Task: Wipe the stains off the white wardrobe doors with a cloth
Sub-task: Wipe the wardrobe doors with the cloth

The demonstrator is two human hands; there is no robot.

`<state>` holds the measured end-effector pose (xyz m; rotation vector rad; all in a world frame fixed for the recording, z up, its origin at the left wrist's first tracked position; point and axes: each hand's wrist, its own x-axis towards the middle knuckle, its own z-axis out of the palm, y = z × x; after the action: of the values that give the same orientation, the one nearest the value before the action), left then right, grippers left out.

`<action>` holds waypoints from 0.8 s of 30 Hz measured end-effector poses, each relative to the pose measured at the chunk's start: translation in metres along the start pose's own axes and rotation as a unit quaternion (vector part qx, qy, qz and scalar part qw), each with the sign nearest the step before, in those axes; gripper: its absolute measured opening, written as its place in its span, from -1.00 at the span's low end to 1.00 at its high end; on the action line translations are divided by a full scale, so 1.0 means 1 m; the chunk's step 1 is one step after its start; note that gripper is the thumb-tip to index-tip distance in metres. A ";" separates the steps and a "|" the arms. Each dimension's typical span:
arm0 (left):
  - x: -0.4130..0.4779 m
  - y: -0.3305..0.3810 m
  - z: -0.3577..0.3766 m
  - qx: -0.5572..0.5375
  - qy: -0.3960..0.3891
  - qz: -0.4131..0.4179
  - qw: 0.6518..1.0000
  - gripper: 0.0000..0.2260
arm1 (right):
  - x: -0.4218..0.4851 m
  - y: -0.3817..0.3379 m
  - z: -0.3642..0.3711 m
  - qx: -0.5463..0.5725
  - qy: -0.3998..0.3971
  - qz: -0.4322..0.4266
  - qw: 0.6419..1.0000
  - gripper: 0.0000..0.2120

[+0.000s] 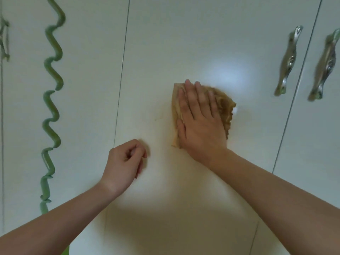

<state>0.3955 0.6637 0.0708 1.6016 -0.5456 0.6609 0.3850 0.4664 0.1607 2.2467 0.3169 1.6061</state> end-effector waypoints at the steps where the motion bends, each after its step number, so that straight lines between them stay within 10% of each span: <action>1: 0.003 -0.005 -0.007 0.001 0.007 -0.007 1.000 -0.74 | 0.003 -0.015 0.007 0.005 -0.008 -0.026 1.000 -0.38; 10: 0.041 -0.009 -0.048 -0.027 0.037 -0.004 0.999 -0.76 | -0.018 -0.029 0.015 0.007 -0.181 -0.392 0.902 -0.39; 15: 0.067 0.002 -0.071 -0.043 -0.004 0.013 0.999 -0.73 | 0.010 0.069 -0.048 -0.047 -0.066 -0.028 0.996 -0.35; 19: 0.086 0.000 -0.097 -0.040 0.007 0.016 0.999 -0.72 | 0.067 -0.014 -0.011 -0.067 0.009 0.142 0.988 -0.26; 24: 0.098 0.004 -0.116 -0.019 0.014 0.011 1.000 -0.73 | 0.013 -0.127 0.042 -0.004 -0.170 -0.253 0.952 -0.25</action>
<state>0.4519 0.7806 0.1504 1.5505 -0.5519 0.6846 0.4321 0.5797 0.1071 2.1486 0.7169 0.9395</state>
